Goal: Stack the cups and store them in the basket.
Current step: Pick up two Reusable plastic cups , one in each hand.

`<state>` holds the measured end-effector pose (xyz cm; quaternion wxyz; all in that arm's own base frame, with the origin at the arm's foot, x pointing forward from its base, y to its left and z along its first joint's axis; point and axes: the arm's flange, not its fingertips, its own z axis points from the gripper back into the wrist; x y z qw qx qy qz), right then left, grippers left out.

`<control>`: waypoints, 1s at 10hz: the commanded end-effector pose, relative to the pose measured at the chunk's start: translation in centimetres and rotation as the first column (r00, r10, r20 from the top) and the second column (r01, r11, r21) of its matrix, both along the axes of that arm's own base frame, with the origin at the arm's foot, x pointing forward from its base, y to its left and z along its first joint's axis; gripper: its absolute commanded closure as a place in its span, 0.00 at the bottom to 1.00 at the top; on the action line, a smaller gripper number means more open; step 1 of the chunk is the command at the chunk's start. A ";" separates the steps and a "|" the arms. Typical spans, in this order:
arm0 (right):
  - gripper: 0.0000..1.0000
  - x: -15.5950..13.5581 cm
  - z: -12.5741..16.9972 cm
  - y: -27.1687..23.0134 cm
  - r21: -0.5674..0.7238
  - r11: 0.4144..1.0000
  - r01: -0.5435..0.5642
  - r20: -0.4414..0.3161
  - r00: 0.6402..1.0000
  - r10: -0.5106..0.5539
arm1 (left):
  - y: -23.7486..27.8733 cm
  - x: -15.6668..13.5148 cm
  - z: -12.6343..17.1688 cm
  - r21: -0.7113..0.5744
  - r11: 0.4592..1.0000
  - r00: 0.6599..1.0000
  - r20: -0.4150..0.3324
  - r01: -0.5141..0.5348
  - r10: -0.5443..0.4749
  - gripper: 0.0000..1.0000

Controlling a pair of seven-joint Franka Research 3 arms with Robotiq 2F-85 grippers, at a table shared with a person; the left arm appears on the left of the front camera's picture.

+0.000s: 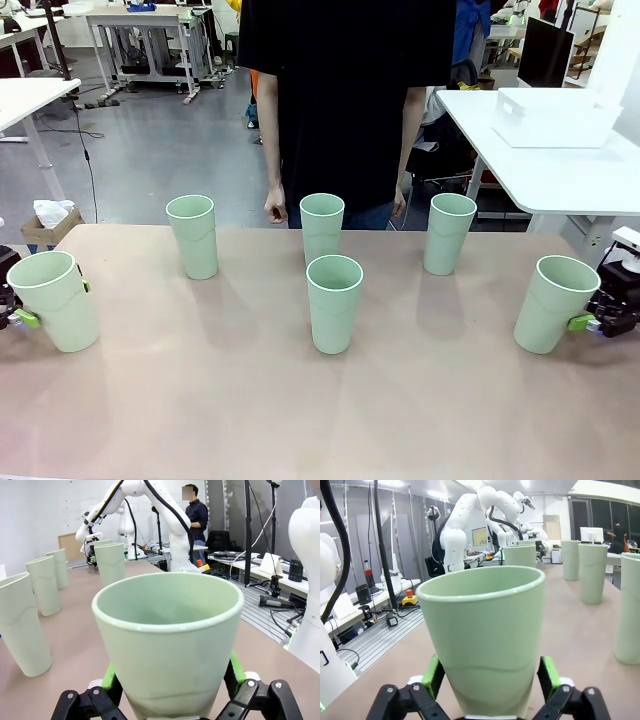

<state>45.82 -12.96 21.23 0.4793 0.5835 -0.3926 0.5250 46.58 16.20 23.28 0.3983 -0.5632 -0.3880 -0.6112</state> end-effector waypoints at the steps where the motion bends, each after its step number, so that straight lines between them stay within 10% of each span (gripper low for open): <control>1: 0.00 -0.8 0.4 1.1 0.003 0.999 0.045 0.041 0.998 -0.045 | -0.5 -1.3 -0.2 -0.027 1.000 0.999 0.040 -0.017 0.018 0.00; 10: 0.00 -1.9 0.4 2.3 0.019 0.999 0.047 0.038 0.998 -0.047 | -0.8 -1.7 0.6 -0.073 0.992 0.994 0.038 -0.099 0.102 0.00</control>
